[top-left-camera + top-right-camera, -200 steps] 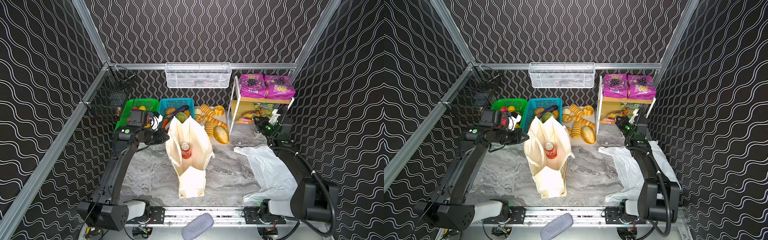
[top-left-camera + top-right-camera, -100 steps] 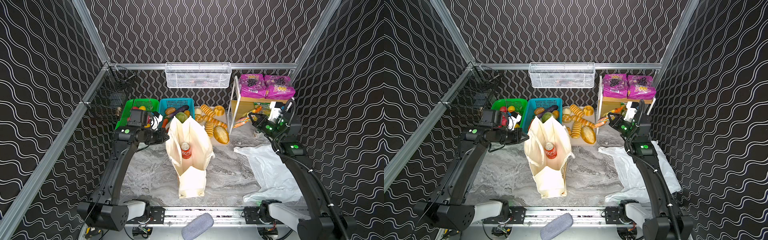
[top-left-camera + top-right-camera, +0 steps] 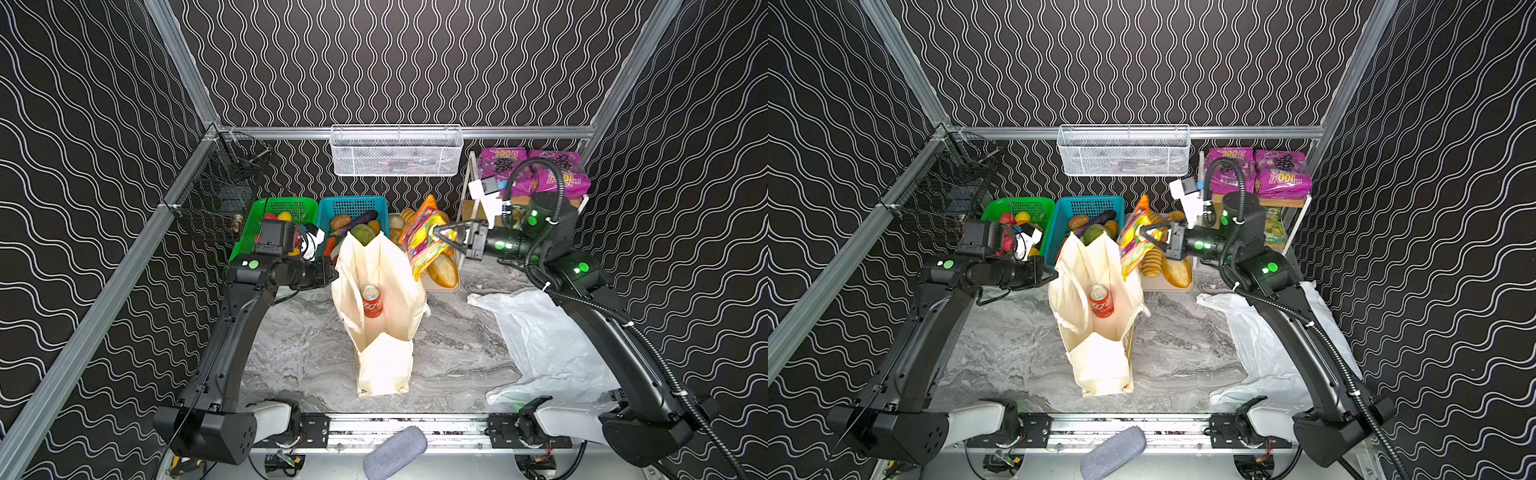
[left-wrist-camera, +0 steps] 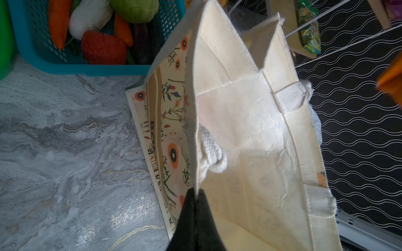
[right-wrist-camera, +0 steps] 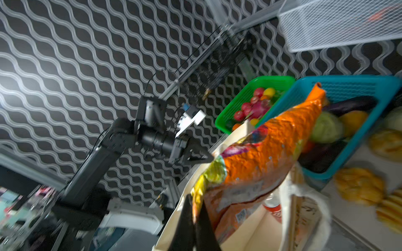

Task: Place the mixed food into the grocery bags and tie them
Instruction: 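Pull the orange snack packet off the shelf and carry it to the tote bag, then lower the orange snack packet into the tote bag and open the right gripper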

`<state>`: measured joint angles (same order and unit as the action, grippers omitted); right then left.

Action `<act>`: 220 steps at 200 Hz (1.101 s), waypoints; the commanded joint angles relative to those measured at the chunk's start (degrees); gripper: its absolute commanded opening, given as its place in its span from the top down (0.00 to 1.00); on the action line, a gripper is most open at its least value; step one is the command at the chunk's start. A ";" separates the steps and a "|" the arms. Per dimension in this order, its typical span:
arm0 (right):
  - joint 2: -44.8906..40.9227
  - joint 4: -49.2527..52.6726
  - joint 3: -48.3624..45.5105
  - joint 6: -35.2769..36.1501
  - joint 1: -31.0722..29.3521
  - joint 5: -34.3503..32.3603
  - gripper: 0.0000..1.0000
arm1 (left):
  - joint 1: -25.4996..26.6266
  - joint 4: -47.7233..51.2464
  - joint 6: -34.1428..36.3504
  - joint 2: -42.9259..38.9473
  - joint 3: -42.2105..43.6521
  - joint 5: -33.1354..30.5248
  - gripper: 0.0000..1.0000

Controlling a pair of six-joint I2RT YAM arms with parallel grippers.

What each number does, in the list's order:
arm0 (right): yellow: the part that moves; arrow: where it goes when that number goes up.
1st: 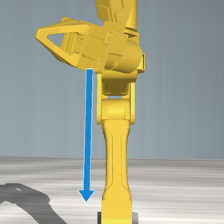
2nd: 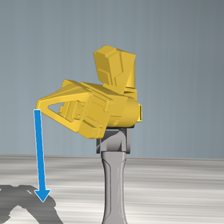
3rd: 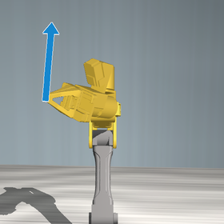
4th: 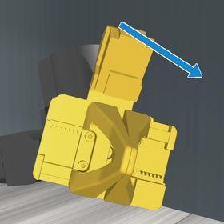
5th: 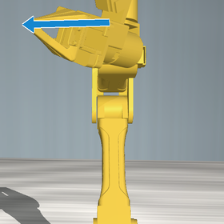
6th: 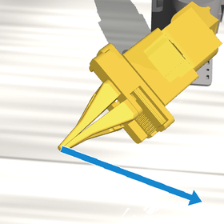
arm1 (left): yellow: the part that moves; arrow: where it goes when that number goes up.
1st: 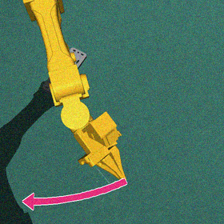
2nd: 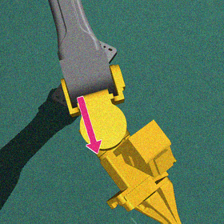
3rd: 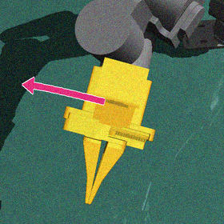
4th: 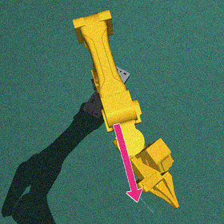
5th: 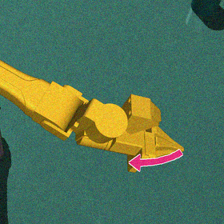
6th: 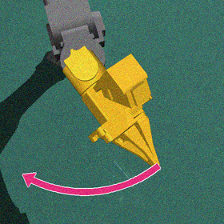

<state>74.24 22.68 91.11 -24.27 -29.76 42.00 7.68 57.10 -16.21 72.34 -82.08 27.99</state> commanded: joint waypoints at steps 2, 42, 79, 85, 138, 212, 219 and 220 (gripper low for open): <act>1.51 8.09 1.71 7.70 -4.52 2.21 1.00 | -0.01 -1.82 -0.16 -0.03 -0.45 0.93 1.00; 6.46 14.72 3.81 12.75 -13.29 -3.66 1.00 | 0.08 -2.32 -0.59 0.00 -0.28 1.01 1.00; 13.42 22.17 7.89 16.74 -18.66 -11.75 1.00 | 0.09 -2.87 -1.08 0.19 -0.22 1.94 1.00; 14.49 23.25 8.71 17.16 -19.33 -13.22 1.00 | 0.03 -2.87 -1.11 0.20 -0.27 1.98 1.00; 20.47 30.08 12.02 22.58 -23.49 -13.20 1.00 | 0.02 -2.87 -1.59 -0.27 -0.37 0.73 1.00; 30.95 33.68 23.41 23.38 -23.95 -23.44 1.00 | 0.07 -2.26 -1.45 0.06 -1.00 1.17 1.00; 31.82 34.02 23.97 23.65 -23.94 -24.00 1.00 | 0.08 -2.39 -1.62 -0.15 -0.79 1.34 1.00; 31.96 34.15 24.09 23.70 -23.94 -24.12 1.00 | 0.02 -2.41 -1.54 -0.12 -0.71 1.36 1.00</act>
<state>103.77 56.18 112.05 -1.74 -53.56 19.84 7.73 56.66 -17.67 72.42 -82.48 28.58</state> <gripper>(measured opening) 0.049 0.050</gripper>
